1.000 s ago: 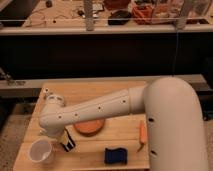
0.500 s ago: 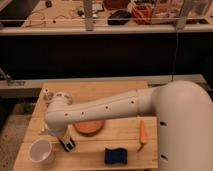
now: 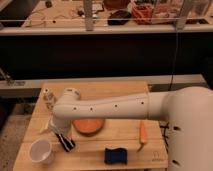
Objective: Place the ceramic cup in the ceramic bowl
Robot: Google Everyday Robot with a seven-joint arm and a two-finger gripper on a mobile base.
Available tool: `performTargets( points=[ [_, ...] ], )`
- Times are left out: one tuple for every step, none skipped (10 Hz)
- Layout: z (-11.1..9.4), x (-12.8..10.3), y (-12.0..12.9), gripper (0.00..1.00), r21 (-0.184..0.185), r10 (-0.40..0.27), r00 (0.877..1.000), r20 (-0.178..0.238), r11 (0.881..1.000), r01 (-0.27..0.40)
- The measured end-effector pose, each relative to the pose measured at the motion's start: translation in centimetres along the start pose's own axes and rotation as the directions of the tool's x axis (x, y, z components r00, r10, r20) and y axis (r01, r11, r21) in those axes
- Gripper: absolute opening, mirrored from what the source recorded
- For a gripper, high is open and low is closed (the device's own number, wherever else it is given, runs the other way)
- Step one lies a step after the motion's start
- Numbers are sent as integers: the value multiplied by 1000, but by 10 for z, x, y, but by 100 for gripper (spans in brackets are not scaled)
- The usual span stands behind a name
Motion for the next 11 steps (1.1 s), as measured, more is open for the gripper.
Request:
performTargets(
  points=[
    [-1, -2, -2, 80, 7, -52, 998, 25, 999, 52],
    [-1, -4, -3, 80, 3, -97, 994, 55, 995, 97],
    [0, -7, -5, 80, -6, -131, 988, 76, 991, 132],
    [3, -10, -8, 80, -22, -183, 978, 104, 982, 186],
    [6, -16, -12, 80, -48, -252, 959, 132, 964, 260],
    [9, -20, -15, 80, -72, -287, 947, 146, 951, 300],
    [13, -23, -17, 80, -102, -315, 936, 155, 937, 333],
    [17, -25, -18, 80, -135, -335, 929, 159, 924, 357],
    [19, -26, -18, 80, -156, -344, 926, 159, 917, 367],
    [22, -27, -18, 80, -182, -356, 921, 158, 906, 381],
    [24, -27, -19, 80, -198, -365, 917, 158, 898, 392]
  ],
)
